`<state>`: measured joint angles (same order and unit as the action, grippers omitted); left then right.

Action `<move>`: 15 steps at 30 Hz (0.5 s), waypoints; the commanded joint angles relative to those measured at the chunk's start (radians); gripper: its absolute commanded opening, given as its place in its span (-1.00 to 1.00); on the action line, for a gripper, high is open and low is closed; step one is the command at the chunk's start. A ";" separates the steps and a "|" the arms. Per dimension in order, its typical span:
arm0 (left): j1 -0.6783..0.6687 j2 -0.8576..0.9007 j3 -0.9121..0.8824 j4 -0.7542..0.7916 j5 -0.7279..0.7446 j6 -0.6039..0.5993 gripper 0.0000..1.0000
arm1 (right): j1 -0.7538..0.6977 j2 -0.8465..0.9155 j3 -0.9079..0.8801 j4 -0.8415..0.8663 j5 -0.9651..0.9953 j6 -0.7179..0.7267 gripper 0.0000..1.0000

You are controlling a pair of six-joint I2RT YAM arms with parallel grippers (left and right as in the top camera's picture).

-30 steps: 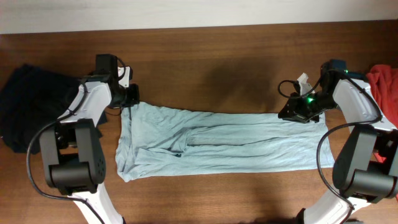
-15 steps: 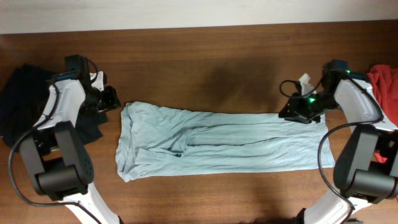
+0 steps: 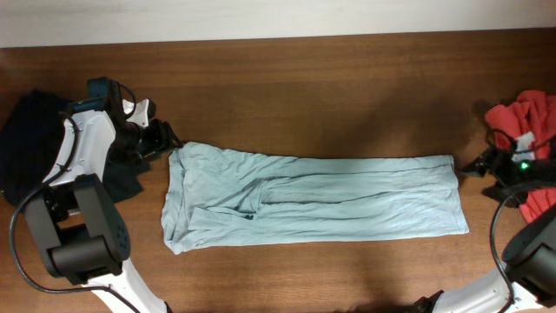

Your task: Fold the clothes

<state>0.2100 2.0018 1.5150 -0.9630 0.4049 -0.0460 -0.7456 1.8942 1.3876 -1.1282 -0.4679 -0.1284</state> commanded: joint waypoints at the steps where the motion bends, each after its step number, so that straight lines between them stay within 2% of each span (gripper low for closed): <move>1: 0.002 -0.032 0.015 0.008 0.025 0.016 0.31 | 0.003 0.037 0.013 0.010 0.002 -0.127 0.58; 15: 0.002 -0.032 0.014 0.011 0.025 0.066 0.35 | 0.056 0.269 0.004 0.043 -0.033 -0.216 0.62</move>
<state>0.2100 2.0018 1.5150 -0.9573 0.4133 -0.0063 -0.7254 2.0945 1.4094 -1.0977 -0.5064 -0.3149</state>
